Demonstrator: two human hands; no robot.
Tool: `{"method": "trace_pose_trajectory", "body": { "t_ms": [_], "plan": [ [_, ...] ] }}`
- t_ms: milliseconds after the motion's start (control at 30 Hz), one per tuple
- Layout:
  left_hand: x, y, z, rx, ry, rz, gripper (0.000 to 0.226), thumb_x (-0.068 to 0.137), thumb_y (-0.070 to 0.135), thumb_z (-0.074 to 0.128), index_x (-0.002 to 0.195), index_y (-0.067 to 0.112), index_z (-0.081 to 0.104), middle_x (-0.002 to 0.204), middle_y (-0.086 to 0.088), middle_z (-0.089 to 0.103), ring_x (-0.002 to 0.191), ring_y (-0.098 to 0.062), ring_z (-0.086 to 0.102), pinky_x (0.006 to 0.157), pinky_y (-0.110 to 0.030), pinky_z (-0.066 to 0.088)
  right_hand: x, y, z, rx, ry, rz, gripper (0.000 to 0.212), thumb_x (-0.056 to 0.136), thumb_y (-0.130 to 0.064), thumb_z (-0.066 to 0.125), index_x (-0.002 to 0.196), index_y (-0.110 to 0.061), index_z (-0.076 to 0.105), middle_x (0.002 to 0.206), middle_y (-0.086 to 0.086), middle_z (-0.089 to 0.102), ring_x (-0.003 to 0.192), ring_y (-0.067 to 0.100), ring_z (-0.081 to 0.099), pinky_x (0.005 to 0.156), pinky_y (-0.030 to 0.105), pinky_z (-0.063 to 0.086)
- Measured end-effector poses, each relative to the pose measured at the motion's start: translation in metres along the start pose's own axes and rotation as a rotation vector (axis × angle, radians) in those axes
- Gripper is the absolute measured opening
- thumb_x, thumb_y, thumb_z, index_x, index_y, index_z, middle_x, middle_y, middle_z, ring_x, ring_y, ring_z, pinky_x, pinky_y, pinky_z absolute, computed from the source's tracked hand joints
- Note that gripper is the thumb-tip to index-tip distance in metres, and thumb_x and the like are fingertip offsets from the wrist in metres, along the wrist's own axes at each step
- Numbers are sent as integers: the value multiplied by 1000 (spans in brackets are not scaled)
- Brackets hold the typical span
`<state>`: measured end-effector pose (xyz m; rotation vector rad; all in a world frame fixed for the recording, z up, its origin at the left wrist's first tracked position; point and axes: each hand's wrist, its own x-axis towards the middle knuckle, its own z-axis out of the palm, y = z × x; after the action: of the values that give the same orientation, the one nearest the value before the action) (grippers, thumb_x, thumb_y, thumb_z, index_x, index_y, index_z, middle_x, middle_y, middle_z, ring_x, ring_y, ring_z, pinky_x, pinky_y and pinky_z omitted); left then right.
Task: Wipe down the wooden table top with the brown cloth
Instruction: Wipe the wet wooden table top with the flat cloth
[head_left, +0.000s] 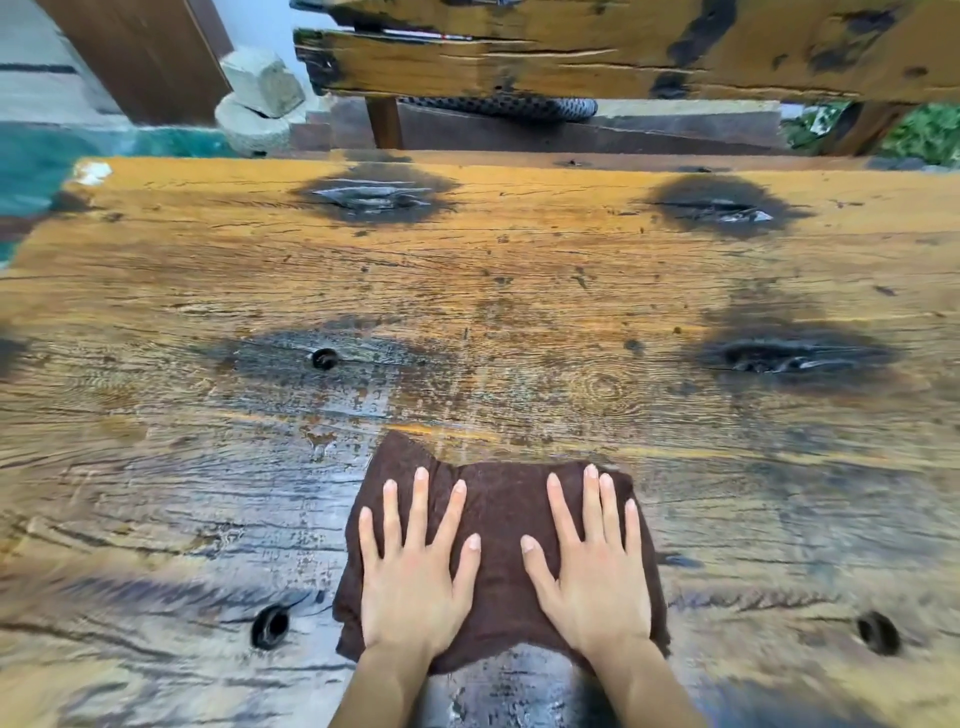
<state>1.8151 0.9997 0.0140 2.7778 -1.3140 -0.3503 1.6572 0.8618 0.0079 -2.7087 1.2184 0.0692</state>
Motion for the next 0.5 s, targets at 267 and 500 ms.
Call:
{"method": "trace_pose_trajectory", "body": {
  "t_ms": [267, 500],
  "plan": [
    [-74, -4, 3, -18, -16, -22, 64, 104, 63, 21, 161, 37, 33, 171, -6, 26, 157, -40, 24, 121, -65, 24, -78, -7, 7, 21, 59, -54, 80, 94, -64, 45, 162, -21, 36, 170, 21, 23, 157, 38, 27, 122, 59, 25],
    [-113, -4, 8, -32, 23, -86, 66, 102, 66, 18, 156, 38, 43, 169, -5, 33, 154, -38, 31, 120, -64, 28, -111, -9, 13, 31, 140, -77, 82, 89, -65, 50, 158, -22, 45, 168, 21, 31, 153, 37, 35, 120, 59, 27]
  ]
}}
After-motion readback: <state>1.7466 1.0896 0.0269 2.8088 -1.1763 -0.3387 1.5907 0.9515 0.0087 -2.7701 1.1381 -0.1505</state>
